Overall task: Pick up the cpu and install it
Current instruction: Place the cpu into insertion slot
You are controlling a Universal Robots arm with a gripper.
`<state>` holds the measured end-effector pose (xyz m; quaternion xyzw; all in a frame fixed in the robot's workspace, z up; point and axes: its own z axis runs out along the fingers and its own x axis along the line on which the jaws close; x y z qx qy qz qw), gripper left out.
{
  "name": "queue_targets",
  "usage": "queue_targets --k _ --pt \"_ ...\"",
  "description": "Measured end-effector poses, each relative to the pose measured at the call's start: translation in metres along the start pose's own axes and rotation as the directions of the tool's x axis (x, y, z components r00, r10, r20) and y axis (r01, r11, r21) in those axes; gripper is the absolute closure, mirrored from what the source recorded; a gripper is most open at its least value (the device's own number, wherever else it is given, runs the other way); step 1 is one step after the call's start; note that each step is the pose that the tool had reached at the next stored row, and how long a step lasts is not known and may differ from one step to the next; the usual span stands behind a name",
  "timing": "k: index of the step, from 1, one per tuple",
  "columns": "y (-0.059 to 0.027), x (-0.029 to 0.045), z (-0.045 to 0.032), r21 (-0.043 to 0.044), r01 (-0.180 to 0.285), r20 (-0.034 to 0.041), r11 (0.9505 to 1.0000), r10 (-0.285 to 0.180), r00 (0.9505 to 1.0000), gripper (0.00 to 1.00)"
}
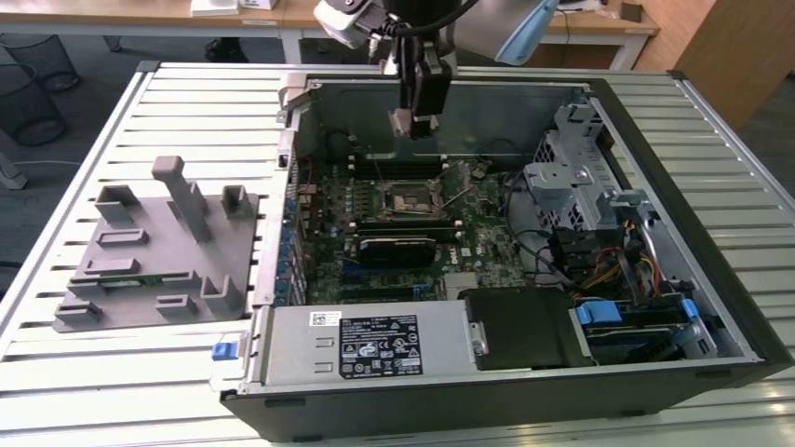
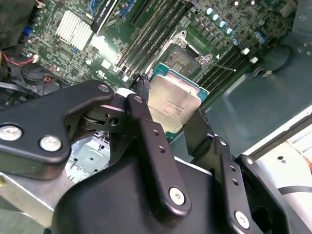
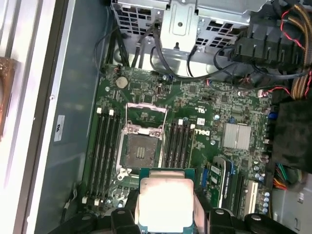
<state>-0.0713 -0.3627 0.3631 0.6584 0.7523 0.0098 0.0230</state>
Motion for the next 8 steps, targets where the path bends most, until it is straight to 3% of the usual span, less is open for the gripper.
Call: queue_targets --k 4,8 --pt "0.0 0.0016 0.0044 0.0006 -0.031 0.0014 0.9995 0.031 0.9995 0.47" --pt "0.0 0.0035 0.0107 0.0007 -0.032 0.0015 0.9995 0.032 0.9995 0.47"
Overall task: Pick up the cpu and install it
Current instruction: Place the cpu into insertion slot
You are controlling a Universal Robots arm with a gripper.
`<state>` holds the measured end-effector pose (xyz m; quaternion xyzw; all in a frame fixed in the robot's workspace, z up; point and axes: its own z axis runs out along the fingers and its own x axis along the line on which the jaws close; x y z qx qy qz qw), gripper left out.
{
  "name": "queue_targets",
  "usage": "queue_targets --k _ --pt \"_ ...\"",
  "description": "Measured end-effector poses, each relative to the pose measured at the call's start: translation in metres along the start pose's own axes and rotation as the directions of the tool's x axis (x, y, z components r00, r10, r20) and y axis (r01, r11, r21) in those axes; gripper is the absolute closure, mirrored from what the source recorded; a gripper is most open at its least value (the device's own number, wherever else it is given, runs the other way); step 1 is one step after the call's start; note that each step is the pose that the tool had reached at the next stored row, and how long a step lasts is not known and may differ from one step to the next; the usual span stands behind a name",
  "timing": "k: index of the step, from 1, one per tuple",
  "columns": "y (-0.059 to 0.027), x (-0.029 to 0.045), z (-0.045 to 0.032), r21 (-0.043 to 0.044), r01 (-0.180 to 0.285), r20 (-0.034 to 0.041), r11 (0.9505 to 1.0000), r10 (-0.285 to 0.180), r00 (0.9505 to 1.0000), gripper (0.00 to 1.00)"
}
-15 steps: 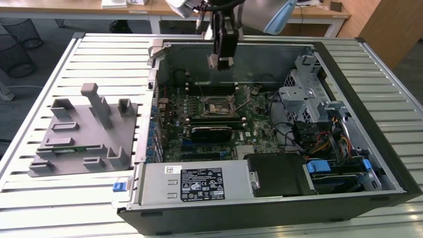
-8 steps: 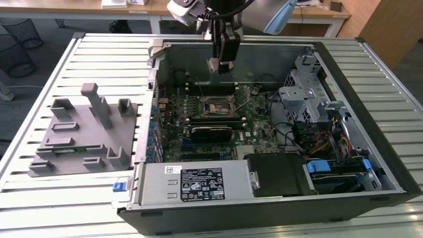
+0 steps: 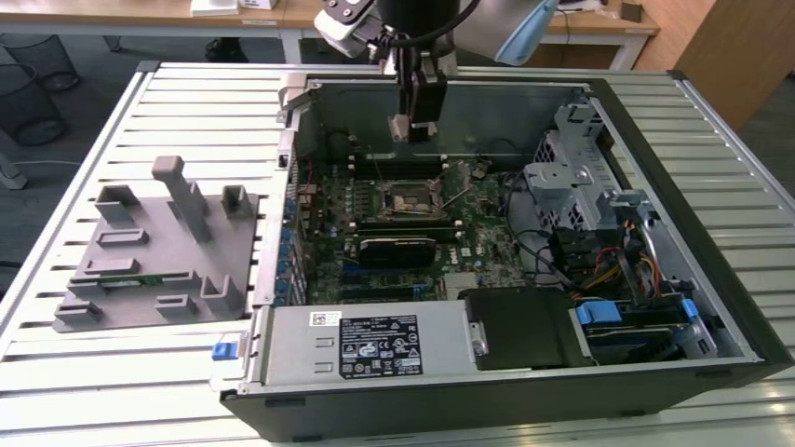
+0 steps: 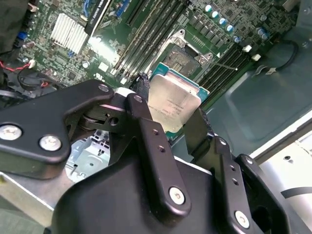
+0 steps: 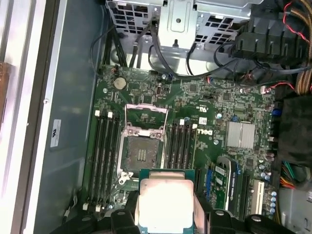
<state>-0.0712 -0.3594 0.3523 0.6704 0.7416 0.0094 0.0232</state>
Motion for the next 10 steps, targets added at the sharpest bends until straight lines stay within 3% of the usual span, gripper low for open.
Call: queue_targets --k 10 --pt "0.0 0.005 0.0117 0.0 0.0 -0.0002 1.0 0.0 1.0 0.47"
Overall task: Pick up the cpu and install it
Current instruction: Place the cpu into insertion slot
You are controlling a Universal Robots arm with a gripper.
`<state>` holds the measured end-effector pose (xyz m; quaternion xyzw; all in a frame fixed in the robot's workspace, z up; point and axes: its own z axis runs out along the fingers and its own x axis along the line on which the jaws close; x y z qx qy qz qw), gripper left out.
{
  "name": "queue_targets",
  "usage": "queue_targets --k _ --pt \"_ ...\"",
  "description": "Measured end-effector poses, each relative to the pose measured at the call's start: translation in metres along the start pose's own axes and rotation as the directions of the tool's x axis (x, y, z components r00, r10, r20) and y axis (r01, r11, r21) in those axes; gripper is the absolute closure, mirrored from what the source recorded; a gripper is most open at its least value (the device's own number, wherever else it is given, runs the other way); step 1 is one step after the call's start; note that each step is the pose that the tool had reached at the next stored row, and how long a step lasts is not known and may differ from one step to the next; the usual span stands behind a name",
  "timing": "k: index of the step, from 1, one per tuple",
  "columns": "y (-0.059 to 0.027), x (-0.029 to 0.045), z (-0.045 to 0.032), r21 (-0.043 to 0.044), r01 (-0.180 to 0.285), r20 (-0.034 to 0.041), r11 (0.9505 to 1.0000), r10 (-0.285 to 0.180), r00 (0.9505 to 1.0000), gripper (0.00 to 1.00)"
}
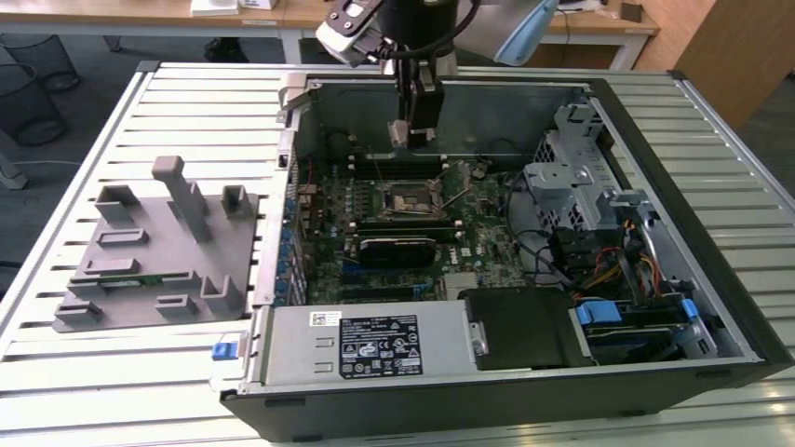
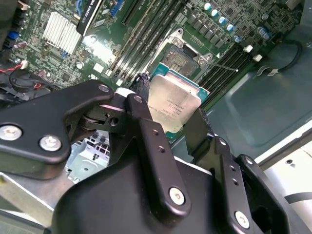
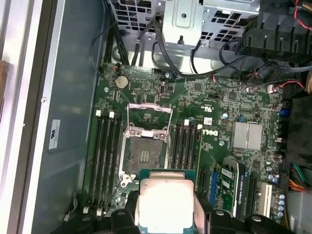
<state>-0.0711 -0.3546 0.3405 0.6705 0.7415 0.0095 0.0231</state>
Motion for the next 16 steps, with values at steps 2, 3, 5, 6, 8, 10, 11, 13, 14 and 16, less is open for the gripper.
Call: queue_targets --k 2,3,5,6,8,10,11,13,14,16 --pt "0.0001 0.0016 0.0018 -0.0001 -0.001 0.0 1.0 0.001 1.0 0.47" --pt "0.0003 0.0028 0.0027 -0.0001 -0.002 0.0 1.0 0.002 1.0 0.47" --pt "0.0006 0.0052 0.0046 0.0001 -0.003 0.0003 1.0 0.003 1.0 0.47" --pt "0.0008 0.0067 0.0055 0.0002 -0.006 0.0004 1.0 0.006 1.0 0.47" --pt "0.0009 0.0089 0.0076 0.0003 -0.015 0.0007 0.9999 0.015 0.9999 0.47" --pt "0.0011 0.0113 0.0098 0.0003 -0.018 0.0008 0.9998 0.018 0.9998 0.47" --pt "0.001 0.0119 0.0111 0.0003 -0.018 0.0007 0.9998 0.018 0.9998 0.47" --pt "0.001 0.0121 0.0138 0.0003 -0.018 0.0007 0.9998 0.018 0.9998 0.47" --pt "0.0009 0.0121 0.015 0.0005 -0.018 0.0008 0.9998 0.018 0.9998 0.47" --pt "0.0009 0.0124 0.0172 0.0004 -0.019 0.0007 0.9998 0.019 0.9998 0.47"
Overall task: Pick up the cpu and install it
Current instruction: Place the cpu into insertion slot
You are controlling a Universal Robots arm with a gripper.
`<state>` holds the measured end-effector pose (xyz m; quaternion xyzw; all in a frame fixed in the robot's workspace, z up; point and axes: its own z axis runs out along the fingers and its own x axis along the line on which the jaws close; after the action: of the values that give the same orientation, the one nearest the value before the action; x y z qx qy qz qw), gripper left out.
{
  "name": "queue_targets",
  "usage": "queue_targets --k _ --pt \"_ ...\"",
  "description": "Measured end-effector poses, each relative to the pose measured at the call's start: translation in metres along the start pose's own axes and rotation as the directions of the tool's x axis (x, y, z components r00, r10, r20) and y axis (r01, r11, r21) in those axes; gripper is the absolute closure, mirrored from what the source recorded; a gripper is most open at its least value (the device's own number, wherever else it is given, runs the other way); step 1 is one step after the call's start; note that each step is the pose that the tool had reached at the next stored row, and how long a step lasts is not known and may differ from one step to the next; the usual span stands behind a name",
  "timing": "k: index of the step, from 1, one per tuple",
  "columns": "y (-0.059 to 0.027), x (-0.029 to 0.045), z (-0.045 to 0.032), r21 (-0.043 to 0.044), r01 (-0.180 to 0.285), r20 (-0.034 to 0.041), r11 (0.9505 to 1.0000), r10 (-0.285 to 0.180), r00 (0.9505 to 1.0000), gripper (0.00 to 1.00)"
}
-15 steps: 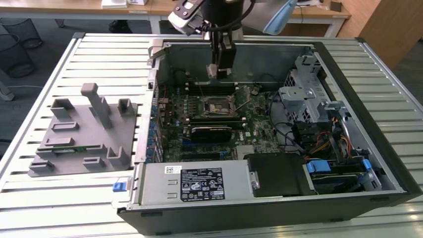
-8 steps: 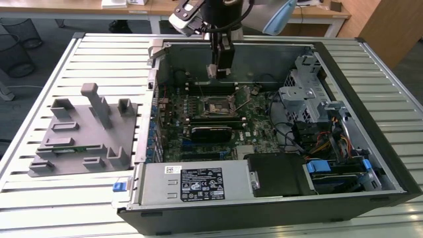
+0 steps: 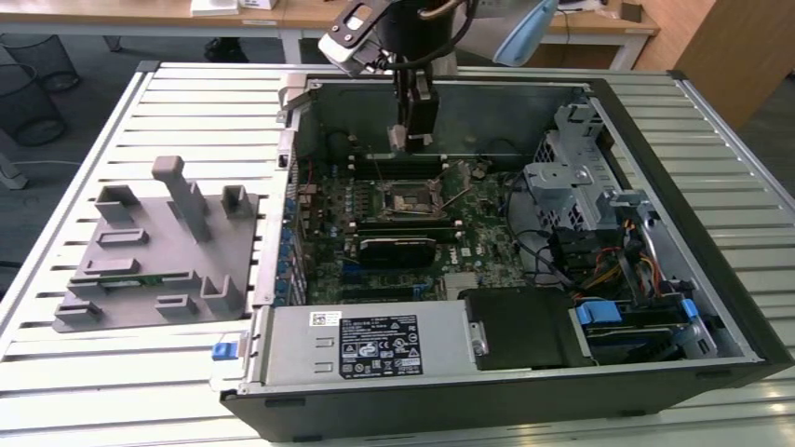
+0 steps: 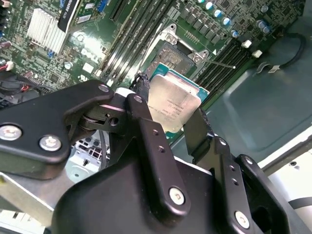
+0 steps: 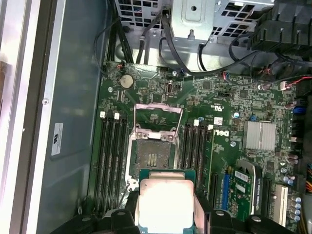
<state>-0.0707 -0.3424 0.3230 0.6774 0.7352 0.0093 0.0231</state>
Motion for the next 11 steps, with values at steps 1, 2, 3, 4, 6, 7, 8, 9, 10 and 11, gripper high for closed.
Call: queue_targets --k 1,2,3,4,6,7,8,9,10,11 --pt "0.0 0.0004 0.0008 0.0 -0.001 0.0 1.0 0.001 1.0 0.47" --pt "0.0 0.0008 0.0016 0.0 -0.001 0.0 1.0 0.001 1.0 0.47" --pt "0.0001 0.0013 0.0024 0.0 -0.001 0.0001 1.0 0.001 1.0 0.47" --pt "0.0001 0.0018 0.0032 0.0001 -0.001 0.0001 1.0 0.001 1.0 0.47" --pt "0.0004 0.0023 0.0047 -0.0001 -0.001 -0.0001 1.0 0.001 1.0 0.47" --pt "0.0005 0.0025 0.0054 0.0001 -0.001 0.0 1.0 0.001 1.0 0.47" --pt "0.0006 0.0027 0.0062 0.0002 -0.001 0.0001 1.0 0.001 1.0 0.47" --pt "0.0006 0.0027 0.0068 0.0001 -0.001 0.0 1.0 0.001 1.0 0.47" --pt "0.0007 0.0027 0.0073 0.0003 -0.002 0.0001 1.0 0.002 1.0 0.47" --pt "0.0008 0.0027 0.0078 0.0005 -0.002 0.0002 1.0 0.002 1.0 0.47"
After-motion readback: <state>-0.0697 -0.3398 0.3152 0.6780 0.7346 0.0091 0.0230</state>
